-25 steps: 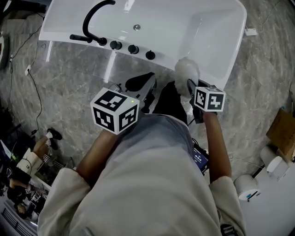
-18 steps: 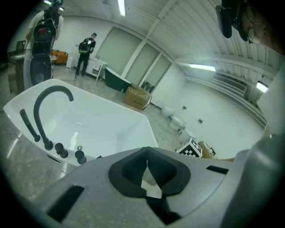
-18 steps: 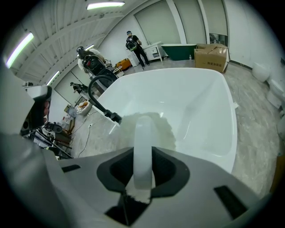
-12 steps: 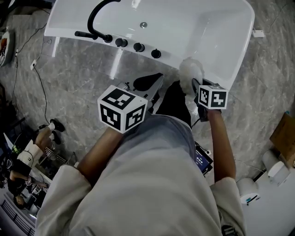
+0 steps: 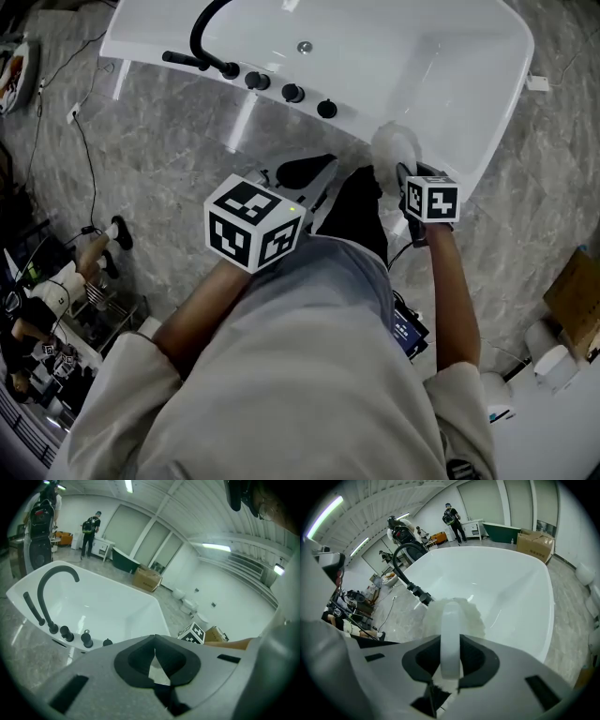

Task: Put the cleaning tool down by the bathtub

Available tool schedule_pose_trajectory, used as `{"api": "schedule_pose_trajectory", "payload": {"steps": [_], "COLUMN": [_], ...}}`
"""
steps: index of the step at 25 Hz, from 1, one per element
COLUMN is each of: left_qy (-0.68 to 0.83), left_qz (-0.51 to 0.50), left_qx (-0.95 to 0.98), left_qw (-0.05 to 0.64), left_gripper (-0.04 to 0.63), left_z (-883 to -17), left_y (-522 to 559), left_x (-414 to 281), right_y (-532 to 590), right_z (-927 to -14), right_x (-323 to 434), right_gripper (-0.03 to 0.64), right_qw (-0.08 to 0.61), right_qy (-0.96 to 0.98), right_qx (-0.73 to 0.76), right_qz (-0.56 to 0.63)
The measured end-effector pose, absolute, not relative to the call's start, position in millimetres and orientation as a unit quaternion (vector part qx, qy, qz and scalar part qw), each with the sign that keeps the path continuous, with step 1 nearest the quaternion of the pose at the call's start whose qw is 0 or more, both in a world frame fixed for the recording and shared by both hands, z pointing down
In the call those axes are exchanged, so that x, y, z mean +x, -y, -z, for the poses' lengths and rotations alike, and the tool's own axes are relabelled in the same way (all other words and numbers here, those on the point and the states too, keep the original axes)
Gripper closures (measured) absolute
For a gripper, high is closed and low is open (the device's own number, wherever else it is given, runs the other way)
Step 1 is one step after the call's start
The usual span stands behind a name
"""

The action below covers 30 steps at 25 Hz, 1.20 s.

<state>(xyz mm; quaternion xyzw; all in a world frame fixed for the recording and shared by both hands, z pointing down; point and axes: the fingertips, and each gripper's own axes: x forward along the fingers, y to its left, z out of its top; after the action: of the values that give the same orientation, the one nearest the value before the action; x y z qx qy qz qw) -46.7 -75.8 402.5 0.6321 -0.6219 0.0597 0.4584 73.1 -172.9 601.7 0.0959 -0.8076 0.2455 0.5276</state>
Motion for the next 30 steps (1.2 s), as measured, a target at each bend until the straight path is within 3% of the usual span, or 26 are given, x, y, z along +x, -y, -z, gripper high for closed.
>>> {"api": "schedule_pose_trajectory", "payload": {"steps": [30], "left_qy": [0.627], "left_qz": [-0.068], "left_qx": [0.598], "left_qw": [0.494], "left_gripper": [0.588], "left_z": [-420], "left_y": [66], "left_x": [-58], "right_y": [183], "right_z": [-645], "right_x": [42], "right_gripper": [0.538], "right_qw": [0.566], "right_qy": [0.817], "right_qx": [-0.006], "right_qz": [-0.11]}}
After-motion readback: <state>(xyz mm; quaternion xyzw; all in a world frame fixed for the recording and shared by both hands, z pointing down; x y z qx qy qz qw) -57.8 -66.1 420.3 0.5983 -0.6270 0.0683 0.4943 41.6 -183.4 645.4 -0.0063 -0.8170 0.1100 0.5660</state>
